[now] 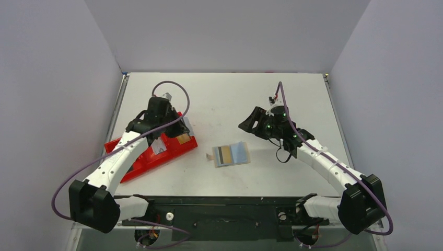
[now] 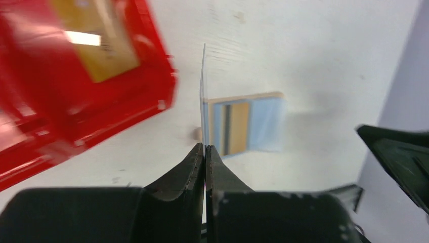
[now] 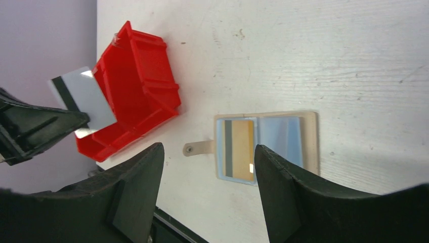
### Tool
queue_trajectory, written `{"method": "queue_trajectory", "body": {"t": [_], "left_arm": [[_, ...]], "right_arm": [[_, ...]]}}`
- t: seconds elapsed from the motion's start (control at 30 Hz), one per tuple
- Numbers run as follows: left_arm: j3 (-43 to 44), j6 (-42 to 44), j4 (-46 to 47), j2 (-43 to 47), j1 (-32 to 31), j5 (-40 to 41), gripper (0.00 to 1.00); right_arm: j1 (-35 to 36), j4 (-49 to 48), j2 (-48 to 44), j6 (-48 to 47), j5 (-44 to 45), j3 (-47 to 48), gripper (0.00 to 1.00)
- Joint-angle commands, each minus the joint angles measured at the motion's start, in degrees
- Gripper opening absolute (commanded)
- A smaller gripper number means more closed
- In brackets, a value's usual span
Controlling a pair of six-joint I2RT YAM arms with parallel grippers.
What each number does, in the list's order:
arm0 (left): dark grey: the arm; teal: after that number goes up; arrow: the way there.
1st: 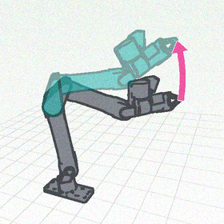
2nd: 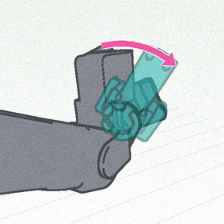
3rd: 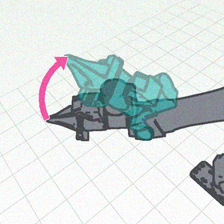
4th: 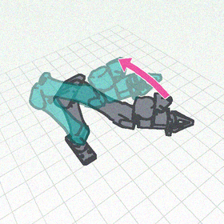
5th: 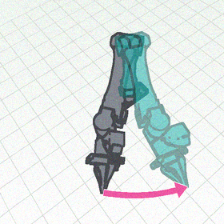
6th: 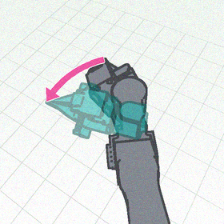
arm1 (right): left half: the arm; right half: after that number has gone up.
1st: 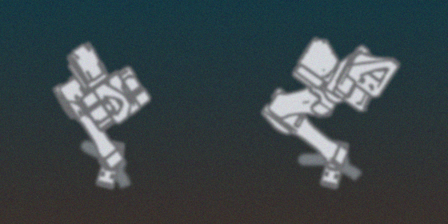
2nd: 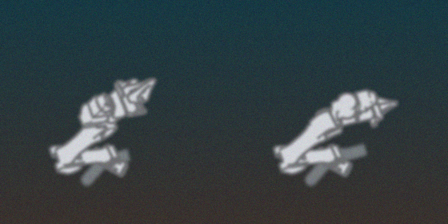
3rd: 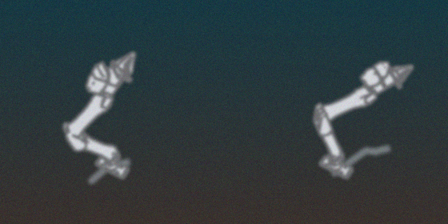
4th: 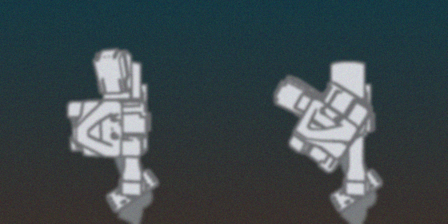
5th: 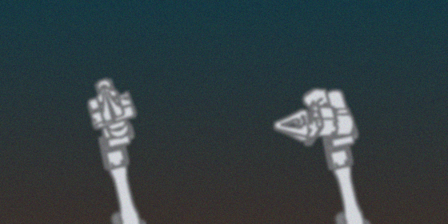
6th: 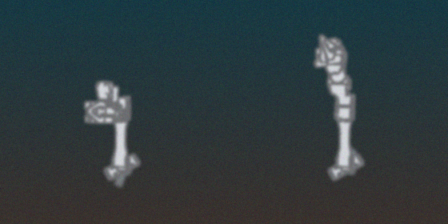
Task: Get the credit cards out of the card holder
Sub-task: Place the credit card in the storage box.
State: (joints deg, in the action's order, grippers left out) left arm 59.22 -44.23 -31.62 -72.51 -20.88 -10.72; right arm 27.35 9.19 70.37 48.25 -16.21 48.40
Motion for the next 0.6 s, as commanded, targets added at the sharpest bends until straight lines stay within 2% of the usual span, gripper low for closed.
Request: {"method": "queue_trajectory", "body": {"t": [0.0,0.23,0.43,0.57], "left_arm": [[2.6,6.4,-15.9,3.8,4.2,16.4,0.00],[3.1,6.0,-26.1,4.0,7.7,33.9,0.00],[0.4,6.1,-25.4,1.1,10.4,39.2,0.00],[-0.2,5.8,-23.2,-3.5,10.6,39.6,0.00]], "right_arm": [[-0.2,3.0,-2.3,-3.8,4.9,1.0,0.62],[-0.1,3.9,-1.5,-5.4,6.0,1.0,0.62],[-0.1,4.3,-0.8,-6.7,5.9,1.3,0.62],[-0.3,4.4,-0.7,-7.1,5.5,1.7,0.62]]}}
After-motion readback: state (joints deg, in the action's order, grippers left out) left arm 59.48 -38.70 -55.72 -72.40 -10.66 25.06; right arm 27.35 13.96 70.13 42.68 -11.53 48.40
